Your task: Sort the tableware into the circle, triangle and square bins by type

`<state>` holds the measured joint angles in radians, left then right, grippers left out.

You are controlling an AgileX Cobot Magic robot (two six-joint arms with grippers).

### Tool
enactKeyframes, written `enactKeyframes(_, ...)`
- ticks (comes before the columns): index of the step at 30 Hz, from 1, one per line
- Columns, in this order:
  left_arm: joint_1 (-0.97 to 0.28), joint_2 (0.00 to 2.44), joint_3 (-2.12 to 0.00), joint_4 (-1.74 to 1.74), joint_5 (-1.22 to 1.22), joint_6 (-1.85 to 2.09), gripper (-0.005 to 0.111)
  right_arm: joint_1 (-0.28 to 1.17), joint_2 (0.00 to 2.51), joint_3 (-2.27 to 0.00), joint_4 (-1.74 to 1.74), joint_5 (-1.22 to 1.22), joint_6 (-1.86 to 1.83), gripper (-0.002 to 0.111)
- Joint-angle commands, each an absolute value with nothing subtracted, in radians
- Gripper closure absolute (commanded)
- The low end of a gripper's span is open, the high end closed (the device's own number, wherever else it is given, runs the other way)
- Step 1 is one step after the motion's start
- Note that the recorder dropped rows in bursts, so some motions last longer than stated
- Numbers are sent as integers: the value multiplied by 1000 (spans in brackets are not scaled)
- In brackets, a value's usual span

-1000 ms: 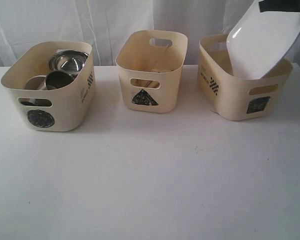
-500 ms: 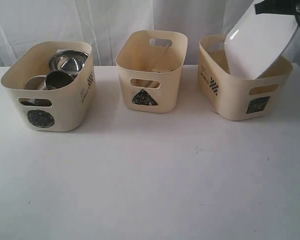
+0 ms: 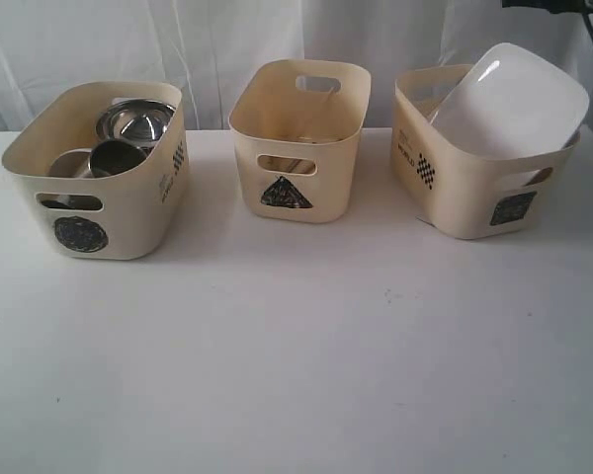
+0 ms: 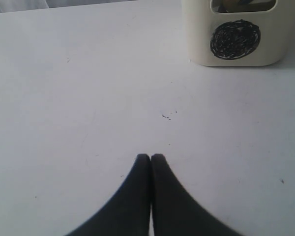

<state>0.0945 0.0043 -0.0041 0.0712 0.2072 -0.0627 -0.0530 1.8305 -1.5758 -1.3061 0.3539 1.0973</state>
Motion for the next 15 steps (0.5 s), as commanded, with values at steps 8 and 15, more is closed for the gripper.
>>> enactKeyframes(8, 97, 0, 0, 64, 210, -64, 107, -63, 1725, -1557, -1100, 473, 1095, 74)
enactKeyframes(15, 97, 0, 0, 64, 210, -64, 107, -81, 1552, -1337, -1036, 352, 1077, 95)
